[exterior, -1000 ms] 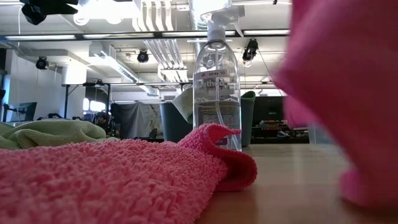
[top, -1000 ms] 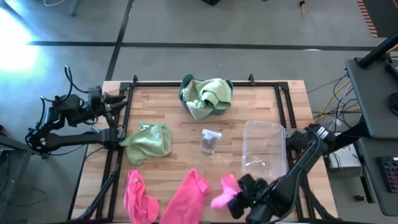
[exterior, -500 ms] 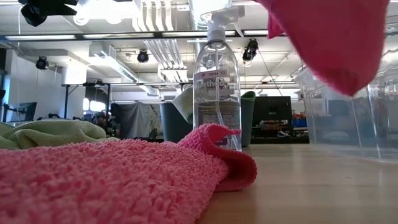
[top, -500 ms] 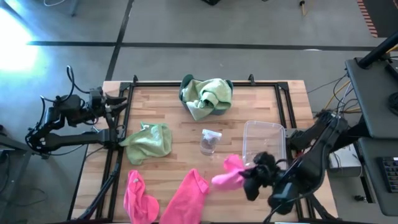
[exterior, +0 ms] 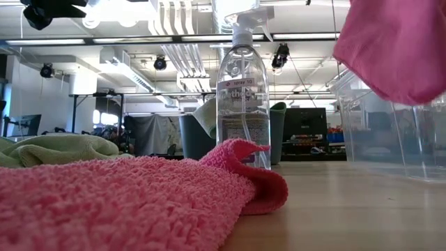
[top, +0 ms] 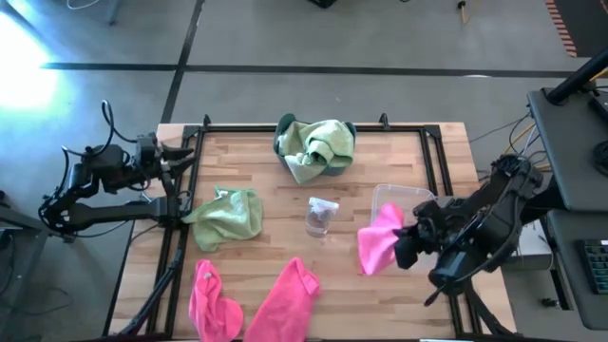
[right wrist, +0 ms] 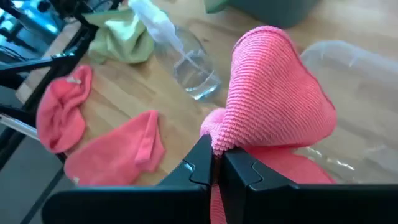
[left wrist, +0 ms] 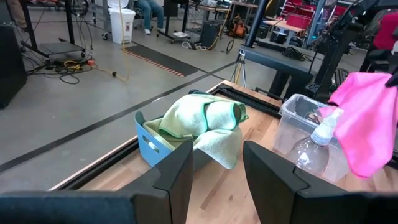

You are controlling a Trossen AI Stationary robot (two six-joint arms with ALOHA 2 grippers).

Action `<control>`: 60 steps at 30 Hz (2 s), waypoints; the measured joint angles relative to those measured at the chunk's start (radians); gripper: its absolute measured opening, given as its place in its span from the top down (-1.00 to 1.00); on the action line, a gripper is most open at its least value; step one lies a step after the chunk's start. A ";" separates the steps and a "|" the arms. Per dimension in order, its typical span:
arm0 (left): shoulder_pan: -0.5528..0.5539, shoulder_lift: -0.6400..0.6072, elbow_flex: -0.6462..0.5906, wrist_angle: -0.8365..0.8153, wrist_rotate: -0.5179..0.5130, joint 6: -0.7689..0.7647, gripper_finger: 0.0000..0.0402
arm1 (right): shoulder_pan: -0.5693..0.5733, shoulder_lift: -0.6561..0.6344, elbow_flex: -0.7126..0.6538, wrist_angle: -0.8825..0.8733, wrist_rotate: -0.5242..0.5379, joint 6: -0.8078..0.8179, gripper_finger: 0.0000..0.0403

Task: Sort microfiber towel by color & place in baskets
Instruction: Put the right pink microfiber towel into the transparent bin

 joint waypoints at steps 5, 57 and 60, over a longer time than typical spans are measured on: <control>0.000 0.000 0.000 0.000 -0.008 0.000 0.37 | -0.020 -0.053 -0.003 -0.001 0.001 -0.057 0.96; 0.000 0.000 0.000 0.048 -0.087 -0.042 0.37 | -0.113 -0.490 -0.496 0.033 -0.367 -0.230 0.95; 0.000 0.000 0.000 0.048 -0.087 -0.042 0.37 | -0.113 -0.477 -0.500 0.050 -0.375 -0.240 0.95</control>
